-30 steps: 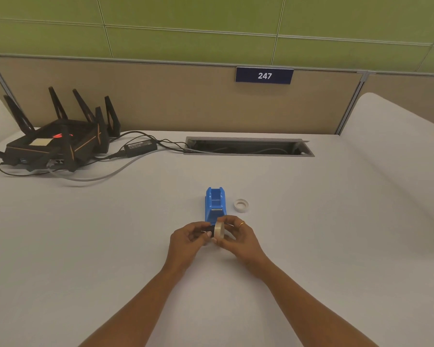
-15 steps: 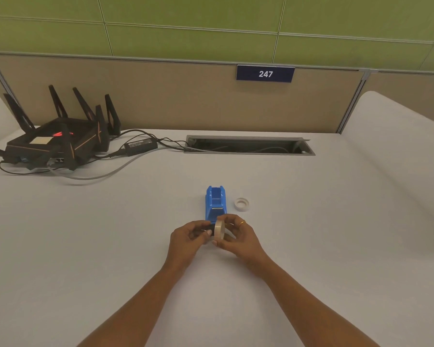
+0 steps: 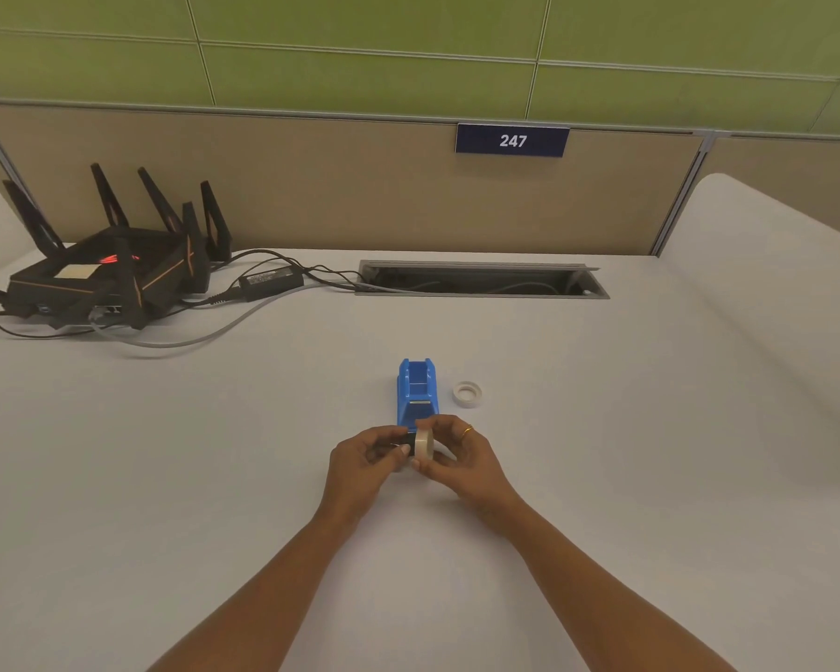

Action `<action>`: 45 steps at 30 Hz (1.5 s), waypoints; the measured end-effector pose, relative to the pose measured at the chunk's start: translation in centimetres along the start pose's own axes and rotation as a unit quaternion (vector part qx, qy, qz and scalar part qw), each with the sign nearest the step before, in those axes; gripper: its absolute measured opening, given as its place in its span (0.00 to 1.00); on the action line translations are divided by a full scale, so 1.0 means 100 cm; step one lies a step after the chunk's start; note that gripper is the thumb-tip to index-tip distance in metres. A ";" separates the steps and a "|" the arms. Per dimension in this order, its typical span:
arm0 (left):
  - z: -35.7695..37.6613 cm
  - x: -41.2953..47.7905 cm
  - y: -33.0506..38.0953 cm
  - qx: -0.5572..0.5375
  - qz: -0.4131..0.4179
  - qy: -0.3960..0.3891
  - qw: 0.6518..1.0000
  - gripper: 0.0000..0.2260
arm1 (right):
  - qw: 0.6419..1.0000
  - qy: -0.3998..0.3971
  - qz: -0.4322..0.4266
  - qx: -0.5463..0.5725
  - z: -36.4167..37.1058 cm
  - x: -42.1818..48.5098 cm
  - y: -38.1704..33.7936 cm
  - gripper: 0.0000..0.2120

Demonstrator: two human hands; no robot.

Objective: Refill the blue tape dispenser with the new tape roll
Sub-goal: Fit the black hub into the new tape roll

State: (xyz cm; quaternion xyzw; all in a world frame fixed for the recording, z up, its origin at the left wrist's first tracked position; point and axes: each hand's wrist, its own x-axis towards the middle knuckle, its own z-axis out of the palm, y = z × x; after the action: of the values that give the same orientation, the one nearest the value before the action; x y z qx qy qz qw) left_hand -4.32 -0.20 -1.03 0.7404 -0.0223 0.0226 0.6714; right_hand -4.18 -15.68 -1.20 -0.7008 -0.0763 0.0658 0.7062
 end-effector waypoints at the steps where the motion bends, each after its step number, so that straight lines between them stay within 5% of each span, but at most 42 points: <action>1: 0.000 0.000 -0.001 0.001 -0.001 0.000 1.000 0.15 | 1.000 0.000 0.000 -0.001 0.000 0.000 0.000 0.19; 21: 0.000 -0.002 0.005 -0.042 -0.009 -0.025 0.999 0.12 | 1.000 -0.006 -0.005 0.002 -0.001 -0.001 -0.006 0.16; 27: 0.001 -0.004 0.007 -0.037 -0.013 -0.032 0.999 0.11 | 1.000 0.012 -0.005 0.010 0.001 -0.002 -0.006 0.07; 36: 0.001 -0.004 0.009 -0.045 -0.020 -0.029 0.998 0.11 | 1.000 0.004 -0.006 0.004 0.004 -0.001 -0.006 0.16; 45: 0.000 -0.004 0.012 -0.036 -0.022 -0.037 0.998 0.12 | 1.000 -0.013 0.010 0.004 0.003 0.000 -0.006 0.15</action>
State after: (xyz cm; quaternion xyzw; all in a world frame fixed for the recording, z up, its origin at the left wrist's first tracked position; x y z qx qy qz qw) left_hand -4.83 -0.35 0.09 0.7161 -0.0323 -0.0204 0.6970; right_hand -4.25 -15.42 -0.59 -0.6978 -0.0782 0.0828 0.7072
